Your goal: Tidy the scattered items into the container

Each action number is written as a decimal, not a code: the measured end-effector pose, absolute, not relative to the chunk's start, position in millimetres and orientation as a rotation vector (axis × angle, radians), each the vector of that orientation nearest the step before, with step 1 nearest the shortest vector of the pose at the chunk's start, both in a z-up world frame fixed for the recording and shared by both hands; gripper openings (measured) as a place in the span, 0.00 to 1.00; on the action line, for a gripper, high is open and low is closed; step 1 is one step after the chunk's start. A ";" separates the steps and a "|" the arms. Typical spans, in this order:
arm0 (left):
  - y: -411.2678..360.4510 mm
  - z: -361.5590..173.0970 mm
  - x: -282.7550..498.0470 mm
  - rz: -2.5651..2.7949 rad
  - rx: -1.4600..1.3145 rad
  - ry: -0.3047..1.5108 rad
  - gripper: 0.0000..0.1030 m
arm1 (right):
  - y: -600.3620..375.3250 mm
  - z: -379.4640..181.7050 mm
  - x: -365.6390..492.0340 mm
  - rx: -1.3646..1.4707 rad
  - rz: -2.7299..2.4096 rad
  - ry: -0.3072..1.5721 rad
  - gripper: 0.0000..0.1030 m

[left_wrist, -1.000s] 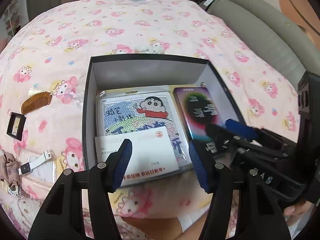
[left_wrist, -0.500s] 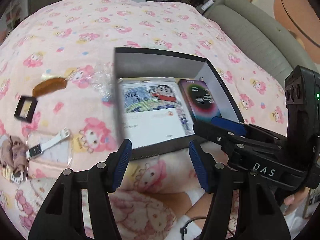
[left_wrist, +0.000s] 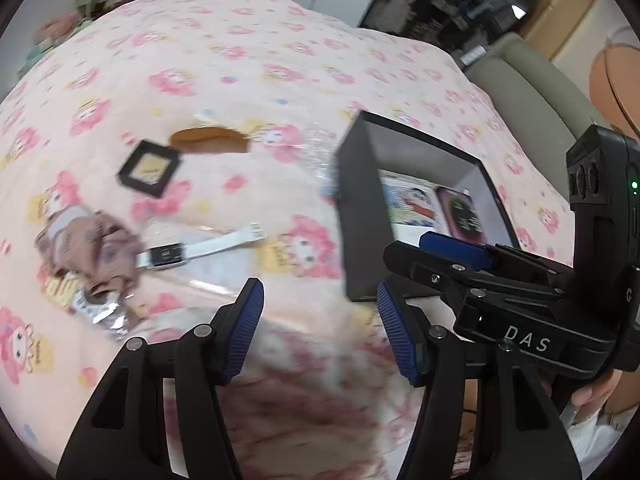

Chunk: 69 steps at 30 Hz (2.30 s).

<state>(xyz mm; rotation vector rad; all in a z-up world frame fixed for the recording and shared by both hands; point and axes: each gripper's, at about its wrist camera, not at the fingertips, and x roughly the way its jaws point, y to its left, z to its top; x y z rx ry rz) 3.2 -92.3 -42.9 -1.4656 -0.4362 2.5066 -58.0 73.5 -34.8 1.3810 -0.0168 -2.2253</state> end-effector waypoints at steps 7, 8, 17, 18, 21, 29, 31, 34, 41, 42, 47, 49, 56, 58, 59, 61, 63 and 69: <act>-146.2 -63.2 12.1 2.556 -1.513 -0.554 0.58 | 11.3 -53.4 -59.7 1.422 -2.125 0.087 0.43; -151.9 -65.7 12.6 2.563 -1.519 -0.561 0.58 | 4.6 -55.3 -59.9 1.425 -2.117 0.098 0.43; -204.2 -99.8 9.6 2.580 -1.607 -0.739 0.59 | -38.6 -86.4 -73.3 1.516 -2.012 0.165 0.43; -211.3 -106.2 7.7 2.571 -1.626 -0.778 0.59 | -39.0 -91.8 -76.4 1.540 -2.020 0.171 0.43; -230.3 -127.4 1.8 2.499 -1.673 -0.915 0.58 | -35.5 -110.0 -86.1 1.623 -2.008 0.154 0.43; -249.0 -167.1 -6.6 2.347 -1.721 -1.064 0.54 | -27.2 -137.4 -103.6 1.737 -2.029 0.136 0.43; -250.2 -168.0 -11.7 2.356 -1.710 -1.066 0.53 | -30.5 -140.1 -108.8 1.746 -2.011 0.130 0.43; -257.5 -170.2 -19.0 2.415 -1.725 -1.075 0.53 | -40.7 -141.3 -113.1 1.732 -2.006 0.165 0.43; -277.6 -166.4 -21.4 2.516 -1.681 -1.136 0.59 | -48.7 -147.4 -116.0 1.734 -2.006 0.188 0.43; -280.1 -168.4 -23.8 2.517 -1.677 -1.145 0.56 | -49.3 -147.6 -116.6 1.731 -2.007 0.183 0.43; -277.4 -169.4 -38.2 2.589 -1.705 -1.060 0.13 | -59.4 -144.0 -113.6 1.702 -1.981 0.177 0.43; -270.7 -160.2 -38.0 2.586 -1.648 -1.031 0.07 | -64.5 -138.6 -109.3 1.675 -1.967 0.183 0.43; -233.8 -133.4 -40.9 2.449 -1.488 -0.906 0.29 | -79.7 -123.7 -96.0 1.594 -1.949 0.238 0.44; -233.3 -131.0 -38.7 2.476 -1.505 -0.865 0.57 | -84.1 -123.8 -94.6 1.586 -1.940 0.254 0.44; -235.6 -130.0 -37.5 2.508 -1.507 -0.854 0.57 | -85.5 -123.2 -94.2 1.582 -1.936 0.259 0.44; -244.7 -132.5 -37.2 2.554 -1.526 -0.873 0.57 | -88.7 -121.9 -94.9 1.572 -1.930 0.268 0.45; -257.0 -138.2 -37.2 2.579 -1.539 -0.947 0.57 | -90.4 -122.3 -96.0 1.571 -1.929 0.277 0.48; -287.7 -165.4 -47.1 2.674 -1.589 -1.098 0.62 | -103.7 -123.5 -101.2 1.564 -1.904 0.302 0.49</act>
